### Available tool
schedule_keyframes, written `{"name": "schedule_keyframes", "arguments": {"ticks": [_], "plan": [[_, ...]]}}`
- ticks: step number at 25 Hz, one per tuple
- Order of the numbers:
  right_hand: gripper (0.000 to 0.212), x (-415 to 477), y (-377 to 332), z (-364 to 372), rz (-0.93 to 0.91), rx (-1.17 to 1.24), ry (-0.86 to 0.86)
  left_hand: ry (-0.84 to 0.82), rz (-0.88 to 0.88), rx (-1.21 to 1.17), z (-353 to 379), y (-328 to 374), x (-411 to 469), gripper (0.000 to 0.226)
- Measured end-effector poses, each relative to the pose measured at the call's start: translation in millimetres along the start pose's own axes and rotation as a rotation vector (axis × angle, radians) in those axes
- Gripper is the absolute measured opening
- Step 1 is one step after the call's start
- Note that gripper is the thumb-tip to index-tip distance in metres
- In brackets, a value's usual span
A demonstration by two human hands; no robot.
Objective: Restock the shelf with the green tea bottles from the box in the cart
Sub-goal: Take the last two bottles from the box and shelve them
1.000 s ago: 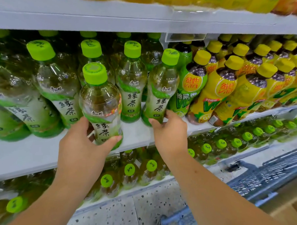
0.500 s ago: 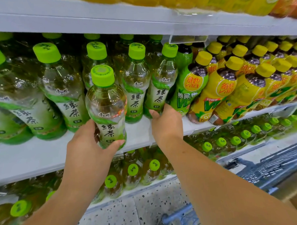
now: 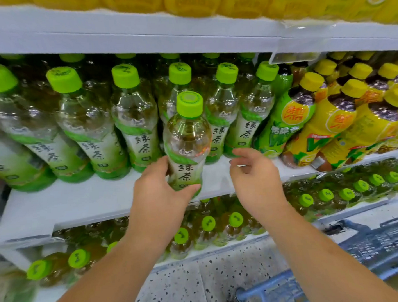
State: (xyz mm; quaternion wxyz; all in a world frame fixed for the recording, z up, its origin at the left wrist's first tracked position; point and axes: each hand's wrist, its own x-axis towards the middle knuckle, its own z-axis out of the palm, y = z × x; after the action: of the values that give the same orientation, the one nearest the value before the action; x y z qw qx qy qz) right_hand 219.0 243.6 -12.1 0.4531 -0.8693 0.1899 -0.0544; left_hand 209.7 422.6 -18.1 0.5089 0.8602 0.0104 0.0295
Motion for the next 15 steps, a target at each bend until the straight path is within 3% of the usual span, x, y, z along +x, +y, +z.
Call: {"name": "schedule_keyframes", "arguments": {"ticks": [2,4,9,13,15], "plan": [[0.045,-23,-14,6,-0.057,0.195,-0.237,0.000,0.004,0.014,-10,-7,1,0.040],[0.050,-39,-27,15,-0.113,0.289,-0.360,-0.012,-0.008,0.015,-25,-15,-3,0.040],[0.043,-74,-68,65,-0.218,0.329,-0.452,0.029,-0.034,-0.061,-84,-31,-30,0.039],[0.038,-103,-113,119,-0.292,0.375,-0.537,0.204,-0.081,-0.150,-141,-56,-47,0.060],[0.036,-113,-133,146,-0.335,0.374,-0.566,0.297,-0.094,-0.135,-166,-72,-46,0.058]]}}
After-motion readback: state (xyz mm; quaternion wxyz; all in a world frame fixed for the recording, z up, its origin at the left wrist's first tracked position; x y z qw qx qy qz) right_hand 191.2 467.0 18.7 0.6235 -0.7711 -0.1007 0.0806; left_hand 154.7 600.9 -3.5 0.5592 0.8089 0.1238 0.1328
